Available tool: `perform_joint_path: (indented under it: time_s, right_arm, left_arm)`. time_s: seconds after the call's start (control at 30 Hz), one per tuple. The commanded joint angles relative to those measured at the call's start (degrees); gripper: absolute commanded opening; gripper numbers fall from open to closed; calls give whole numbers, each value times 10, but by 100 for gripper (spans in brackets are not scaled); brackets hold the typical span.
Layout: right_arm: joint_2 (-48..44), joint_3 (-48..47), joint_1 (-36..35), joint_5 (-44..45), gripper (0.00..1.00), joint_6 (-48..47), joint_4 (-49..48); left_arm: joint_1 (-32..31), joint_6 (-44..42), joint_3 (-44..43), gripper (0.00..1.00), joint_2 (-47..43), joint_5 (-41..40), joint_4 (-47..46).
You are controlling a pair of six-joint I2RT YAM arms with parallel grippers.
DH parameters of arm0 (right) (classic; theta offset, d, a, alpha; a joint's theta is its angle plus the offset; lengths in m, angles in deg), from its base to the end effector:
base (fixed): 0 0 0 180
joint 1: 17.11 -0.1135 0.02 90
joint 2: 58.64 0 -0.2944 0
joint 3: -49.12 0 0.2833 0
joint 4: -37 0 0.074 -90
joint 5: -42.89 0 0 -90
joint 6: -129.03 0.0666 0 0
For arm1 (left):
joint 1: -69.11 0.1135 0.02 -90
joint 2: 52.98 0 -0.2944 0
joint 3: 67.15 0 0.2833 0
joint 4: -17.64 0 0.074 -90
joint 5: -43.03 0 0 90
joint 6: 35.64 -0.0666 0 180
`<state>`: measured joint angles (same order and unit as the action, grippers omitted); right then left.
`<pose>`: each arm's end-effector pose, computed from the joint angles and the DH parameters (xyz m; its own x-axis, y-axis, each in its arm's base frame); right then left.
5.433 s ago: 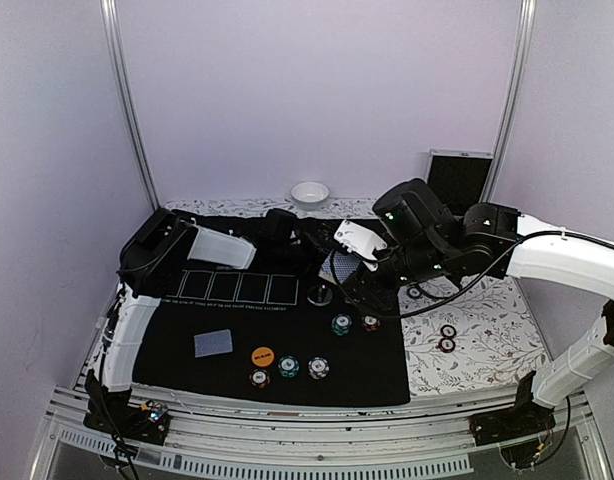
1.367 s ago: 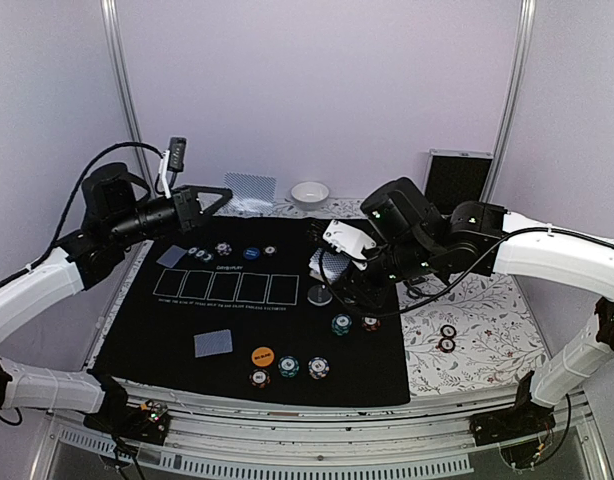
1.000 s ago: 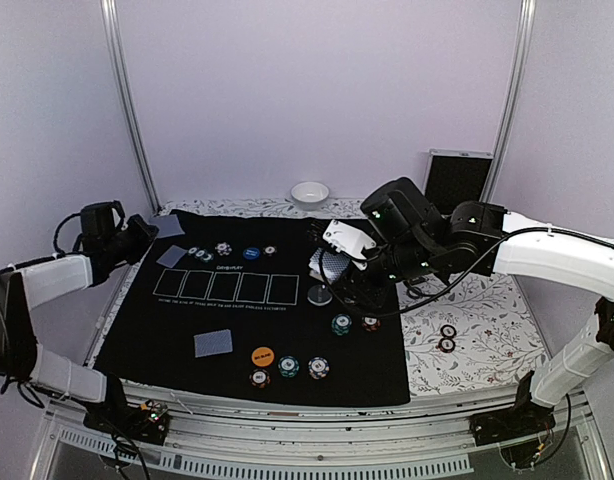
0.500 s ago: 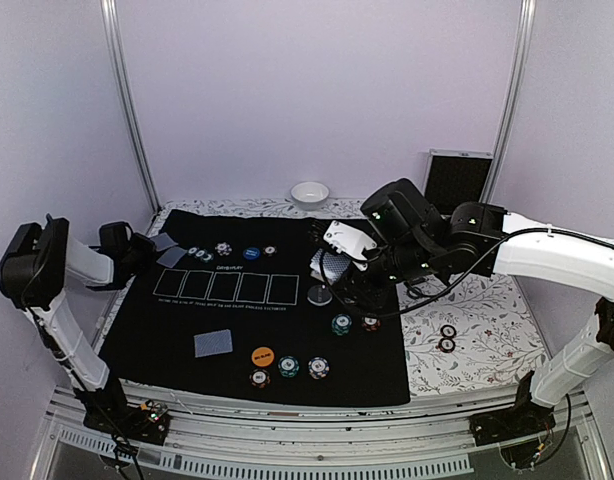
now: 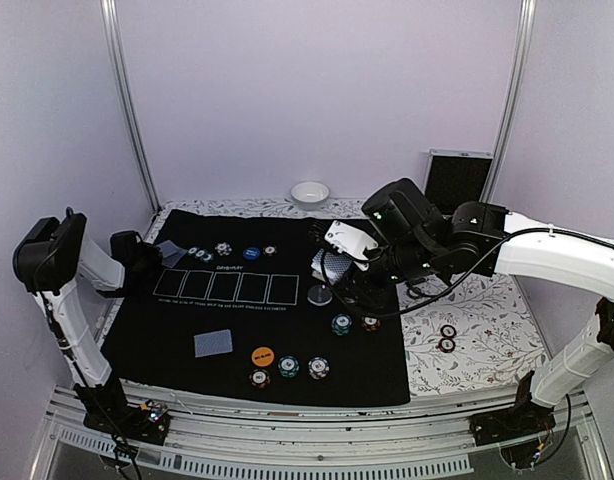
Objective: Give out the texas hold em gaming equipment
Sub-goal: Distribute the poker card in the small blind area, then pick up the poker card from the face-down deck piles.
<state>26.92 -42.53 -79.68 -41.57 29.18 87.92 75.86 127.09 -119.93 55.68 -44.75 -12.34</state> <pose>0.1800 0.3329 0.3382 -0.1743 -0.7054 -0.6871 -0.8949 0.4046 -0.1884 0.3971 0.0444 0.0965 -0.0497 -0.9667 -0.2509 -0.4388 0.2468 -0.8640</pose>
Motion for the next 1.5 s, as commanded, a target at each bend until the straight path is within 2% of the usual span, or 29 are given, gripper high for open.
perform_joint_path:
  time_s: [0.0,0.13,0.17,0.23,0.3,0.43,0.63,0.8,0.93,1.0,1.1,1.13,1.2,1.33,1.4,1.47]
  right_arm:
    - [-20,0,-1,9,4,7,2]
    - [-21,-2,-1,10,4,8,9]
    - [-21,-2,-1,11,4,9,10]
    - [-20,-2,-1,10,4,9,10]
    - [-18,-3,-1,10,4,10,10]
    - [-17,-5,-1,6,4,10,10]
    - [-17,-7,-1,6,4,7,9]
    - [-18,-6,-1,4,4,7,7]
    - [-21,-3,-1,1,4,6,3]
    - [-22,-2,-1,-1,4,7,1]
    - [-23,-2,-1,-4,4,7,-2]
    - [-23,-2,-1,-5,4,5,-3]
    - [-21,-3,-1,-7,4,3,-5]
    - [-14,-7,-1,-12,4,-1,-12]
    - [-8,-11,-1,-15,4,-2,-14]
    - [-4,-16,-1,-19,4,-3,-15]
  left_arm:
    - [-6,28,-10,0,28,-15,-16]
    - [-7,19,-17,1,31,-24,-5]
    - [-8,17,-19,11,31,-24,-4]
    - [-9,15,-19,37,28,-15,-1]
    - [-8,19,-20,55,22,4,17]
    - [-14,36,-9,71,-15,18,71]
    - [-60,28,5,97,-135,-32,175]
    - [-100,2,12,98,-236,-54,233]
    - [-160,-37,29,98,-318,-55,242]
    - [-200,-109,31,98,-361,-58,227]
    - [-276,-288,11,98,-415,-69,218]
    - [-296,-346,8,98,-434,-46,210]
    - [-319,-424,9,96,-454,51,188]
    - [-365,-525,13,95,-457,300,182]
    - [-404,-562,1,97,-446,369,208]
    - [-454,-603,-19,98,-429,380,242]
